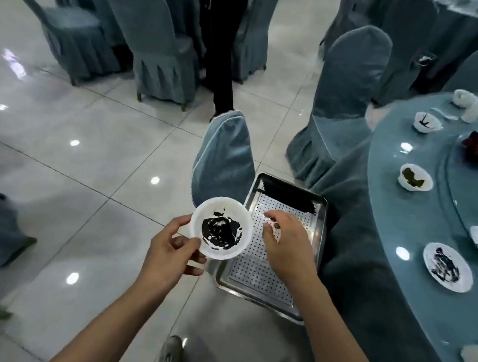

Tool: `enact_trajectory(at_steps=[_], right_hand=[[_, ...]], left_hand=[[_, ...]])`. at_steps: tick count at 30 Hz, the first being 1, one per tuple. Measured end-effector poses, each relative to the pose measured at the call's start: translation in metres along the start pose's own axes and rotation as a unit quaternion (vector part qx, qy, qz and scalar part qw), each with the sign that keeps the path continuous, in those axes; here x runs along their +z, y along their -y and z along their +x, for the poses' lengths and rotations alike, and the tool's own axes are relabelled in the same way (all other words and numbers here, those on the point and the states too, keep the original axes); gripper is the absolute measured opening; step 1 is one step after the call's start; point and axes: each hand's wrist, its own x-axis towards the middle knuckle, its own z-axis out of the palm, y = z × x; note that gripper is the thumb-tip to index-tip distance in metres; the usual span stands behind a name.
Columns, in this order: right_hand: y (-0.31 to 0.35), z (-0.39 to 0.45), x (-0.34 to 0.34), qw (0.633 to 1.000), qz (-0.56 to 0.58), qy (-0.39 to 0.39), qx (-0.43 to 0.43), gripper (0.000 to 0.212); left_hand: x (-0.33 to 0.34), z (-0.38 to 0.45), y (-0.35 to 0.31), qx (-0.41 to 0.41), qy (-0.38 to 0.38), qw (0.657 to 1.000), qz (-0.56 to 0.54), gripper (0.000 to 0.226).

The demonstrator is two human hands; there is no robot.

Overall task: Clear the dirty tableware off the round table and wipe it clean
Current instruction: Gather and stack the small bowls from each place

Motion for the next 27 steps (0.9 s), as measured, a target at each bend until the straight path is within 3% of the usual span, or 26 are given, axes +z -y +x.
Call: enact_trajectory(at_steps=[4,11,27], right_hand=[[0.049,0.017,0.045,0.992,-0.119,0.012,-0.041,0.032],[0.108,0.066,0.091,0.983,-0.176,0.001,-0.057,0.036],[0.140,0.299,0.157,0.985,-0.164,-0.060,0.004,0.037]], left_hand=[[-0.065,0.027,-0.009,-0.006,-0.005,1.000,-0.010,0.038],[-0.133,0.090,-0.030,-0.012,-0.015,1.000,-0.024,0.039],[-0.150,0.334,-0.147,0.000,0.043,0.999,0.015,0.039]])
